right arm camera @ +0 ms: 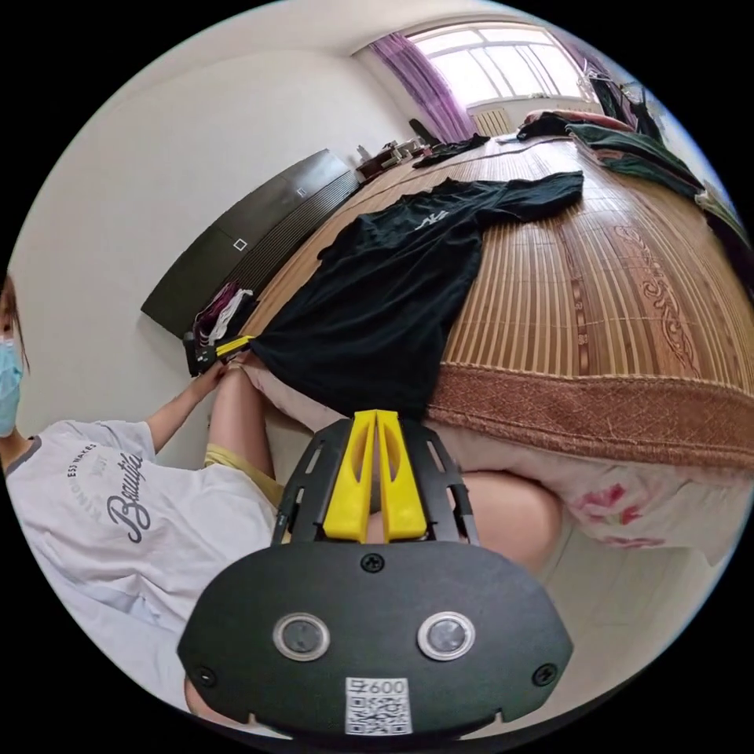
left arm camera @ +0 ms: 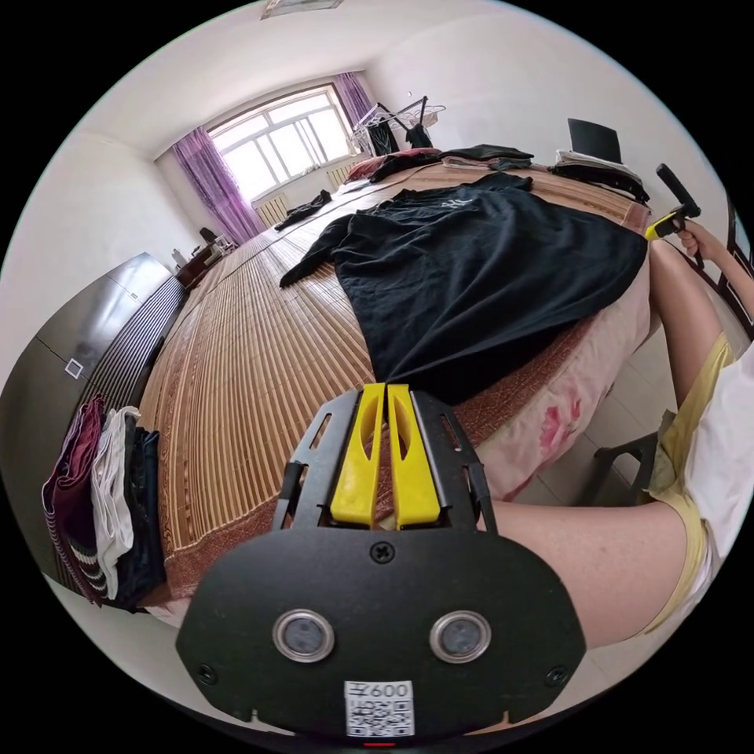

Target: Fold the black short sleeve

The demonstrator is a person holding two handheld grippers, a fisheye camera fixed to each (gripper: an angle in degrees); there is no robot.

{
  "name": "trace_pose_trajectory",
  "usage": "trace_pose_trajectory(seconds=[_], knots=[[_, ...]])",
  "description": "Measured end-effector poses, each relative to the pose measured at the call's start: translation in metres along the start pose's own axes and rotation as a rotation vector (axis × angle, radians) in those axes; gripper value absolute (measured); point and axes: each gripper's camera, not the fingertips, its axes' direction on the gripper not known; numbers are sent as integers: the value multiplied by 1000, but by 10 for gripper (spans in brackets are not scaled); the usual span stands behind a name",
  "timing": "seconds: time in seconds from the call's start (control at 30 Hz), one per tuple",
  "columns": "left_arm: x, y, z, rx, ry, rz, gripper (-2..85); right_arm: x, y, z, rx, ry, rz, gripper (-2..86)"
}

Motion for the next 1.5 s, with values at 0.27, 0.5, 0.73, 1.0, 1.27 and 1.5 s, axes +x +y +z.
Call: trace_pose_trajectory(seconds=[0.27, 0.5, 0.73, 1.0, 1.27, 1.5], knots=[[-8, 6, 0, -30, -53, 18, 13, -59, 76, 57, 196, 563, -449, -7], [-7, 9, 6, -65, -144, 3, 11, -76, 121, 202, 114, 947, -757, 52], [2, 9, 16, -99, -199, 28, 12, -31, 127, 282, 172, 953, -835, 82], [9, 9, 29, -128, -240, 30, 11, -10, 131, 385, -49, 1081, -1187, 49], [26, 7, 42, -157, -296, 29, 12, -26, 81, 424, -3, 1108, -1292, -7], [42, 8, 48, -160, -317, 35, 12, -44, 44, 456, 4, 1036, -1232, -8]])
